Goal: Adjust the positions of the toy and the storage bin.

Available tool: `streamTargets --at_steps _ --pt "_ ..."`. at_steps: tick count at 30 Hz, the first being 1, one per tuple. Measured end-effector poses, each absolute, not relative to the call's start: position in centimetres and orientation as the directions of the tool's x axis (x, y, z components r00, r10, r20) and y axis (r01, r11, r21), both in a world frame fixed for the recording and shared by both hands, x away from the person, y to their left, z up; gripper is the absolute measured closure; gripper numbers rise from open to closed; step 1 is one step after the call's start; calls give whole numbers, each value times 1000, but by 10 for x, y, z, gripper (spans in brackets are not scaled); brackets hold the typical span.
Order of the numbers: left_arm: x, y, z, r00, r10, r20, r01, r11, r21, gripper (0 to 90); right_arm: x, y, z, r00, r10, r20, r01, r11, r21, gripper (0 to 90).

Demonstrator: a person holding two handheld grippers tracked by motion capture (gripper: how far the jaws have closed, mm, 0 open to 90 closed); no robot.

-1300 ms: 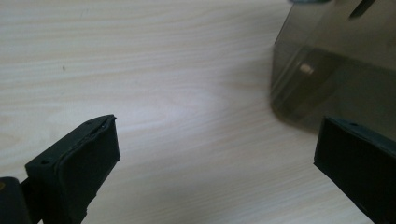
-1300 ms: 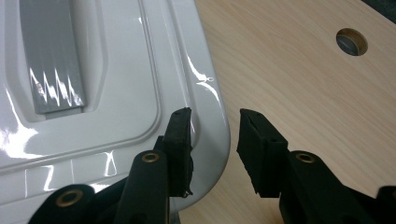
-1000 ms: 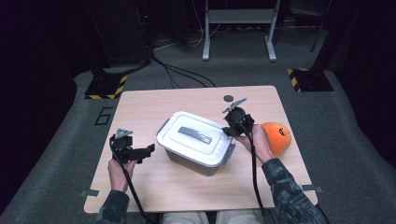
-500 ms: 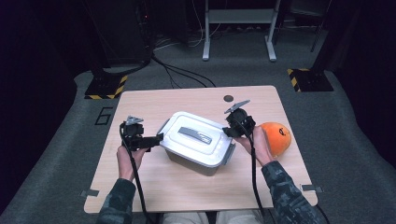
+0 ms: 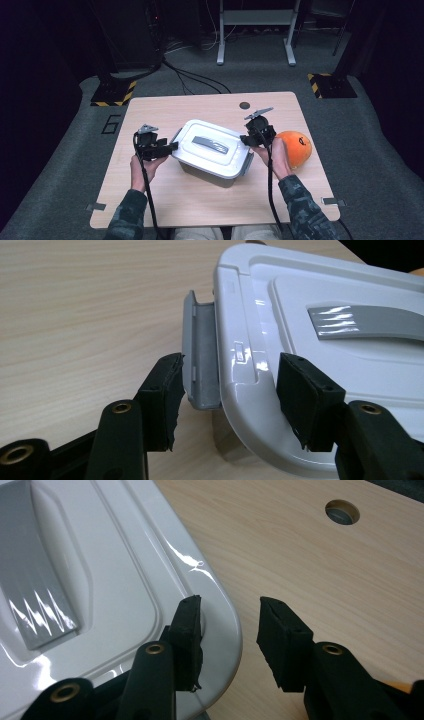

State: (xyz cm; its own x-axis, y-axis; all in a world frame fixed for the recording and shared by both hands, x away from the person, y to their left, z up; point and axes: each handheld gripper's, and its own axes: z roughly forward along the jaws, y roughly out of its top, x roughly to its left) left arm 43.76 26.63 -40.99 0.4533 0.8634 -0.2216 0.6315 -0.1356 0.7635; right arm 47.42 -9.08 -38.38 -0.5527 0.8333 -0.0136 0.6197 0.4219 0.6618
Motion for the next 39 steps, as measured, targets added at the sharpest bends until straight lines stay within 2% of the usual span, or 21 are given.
streamTargets --at_steps 11,19,39 --pt "426 256 -408 491 840 -229 637 -168 752 479 482 -86 -383 -516 855 -53 622 417 663 623" --pt "422 254 -409 500 829 -251 646 -165 745 487 490 -87 -384 -499 866 -41 629 395 669 636" --pt "396 232 -404 498 843 -202 644 -203 738 481 509 -76 -385 -485 873 -56 616 387 686 658"
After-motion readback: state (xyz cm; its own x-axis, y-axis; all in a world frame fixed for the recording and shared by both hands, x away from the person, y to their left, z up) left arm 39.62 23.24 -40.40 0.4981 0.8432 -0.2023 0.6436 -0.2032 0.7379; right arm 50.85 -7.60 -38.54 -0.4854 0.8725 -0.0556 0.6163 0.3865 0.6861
